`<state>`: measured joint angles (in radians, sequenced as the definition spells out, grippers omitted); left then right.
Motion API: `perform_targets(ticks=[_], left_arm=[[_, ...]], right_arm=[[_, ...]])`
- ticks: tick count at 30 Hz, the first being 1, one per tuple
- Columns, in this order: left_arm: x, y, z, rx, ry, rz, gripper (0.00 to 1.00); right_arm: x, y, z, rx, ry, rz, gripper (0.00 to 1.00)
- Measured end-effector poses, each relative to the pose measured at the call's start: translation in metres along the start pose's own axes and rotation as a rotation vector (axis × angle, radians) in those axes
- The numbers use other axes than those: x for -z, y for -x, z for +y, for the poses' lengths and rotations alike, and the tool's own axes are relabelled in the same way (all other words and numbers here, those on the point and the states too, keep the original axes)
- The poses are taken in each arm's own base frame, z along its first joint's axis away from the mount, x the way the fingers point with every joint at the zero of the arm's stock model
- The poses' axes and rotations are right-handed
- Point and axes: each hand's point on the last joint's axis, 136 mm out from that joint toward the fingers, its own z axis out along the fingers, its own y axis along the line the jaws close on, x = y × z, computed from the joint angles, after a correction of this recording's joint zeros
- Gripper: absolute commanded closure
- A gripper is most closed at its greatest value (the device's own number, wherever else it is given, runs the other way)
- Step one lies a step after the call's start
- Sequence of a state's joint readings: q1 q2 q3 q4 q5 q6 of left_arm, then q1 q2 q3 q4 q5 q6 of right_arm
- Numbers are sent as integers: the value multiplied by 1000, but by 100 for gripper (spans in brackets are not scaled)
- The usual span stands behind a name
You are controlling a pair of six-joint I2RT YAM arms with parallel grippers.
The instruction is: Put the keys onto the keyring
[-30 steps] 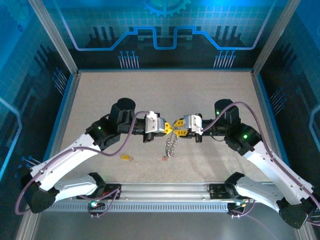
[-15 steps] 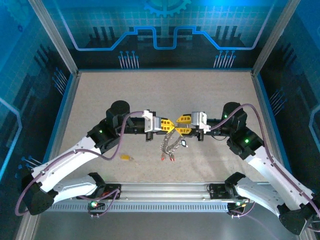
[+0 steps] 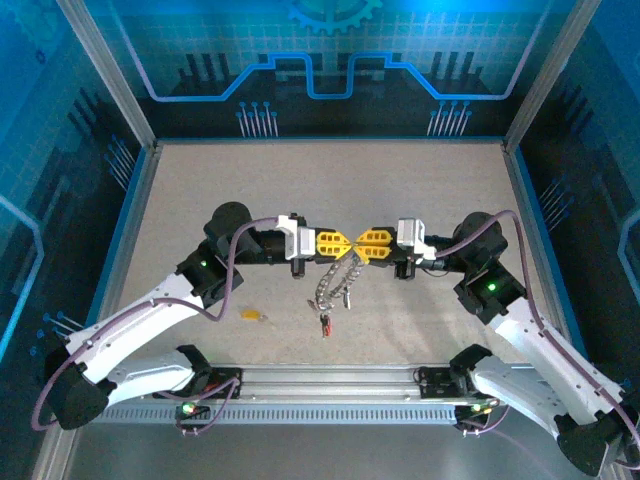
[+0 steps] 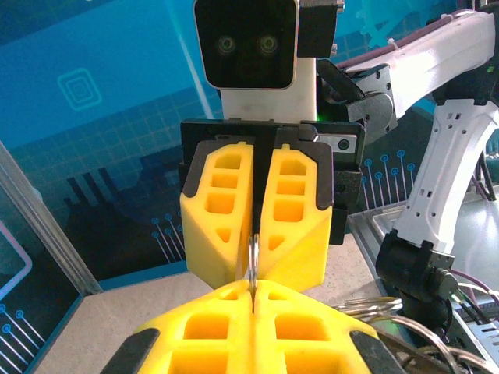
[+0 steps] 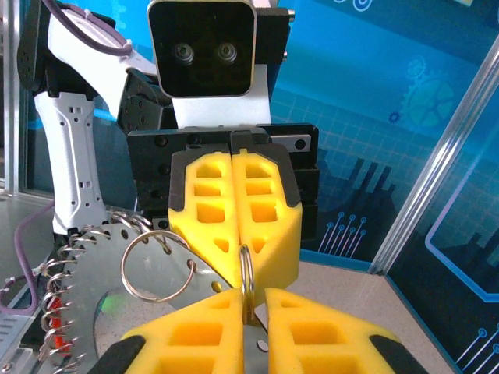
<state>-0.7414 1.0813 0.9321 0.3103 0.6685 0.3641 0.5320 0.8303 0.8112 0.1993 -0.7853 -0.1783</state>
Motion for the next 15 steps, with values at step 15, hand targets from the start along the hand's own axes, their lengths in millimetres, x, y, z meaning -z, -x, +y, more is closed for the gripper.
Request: perform_targets(ticks=[15], left_arm=[[-7, -9, 7, 19, 16, 0, 100]], right_arm=[[4, -12, -8, -11, -84, 0, 83]])
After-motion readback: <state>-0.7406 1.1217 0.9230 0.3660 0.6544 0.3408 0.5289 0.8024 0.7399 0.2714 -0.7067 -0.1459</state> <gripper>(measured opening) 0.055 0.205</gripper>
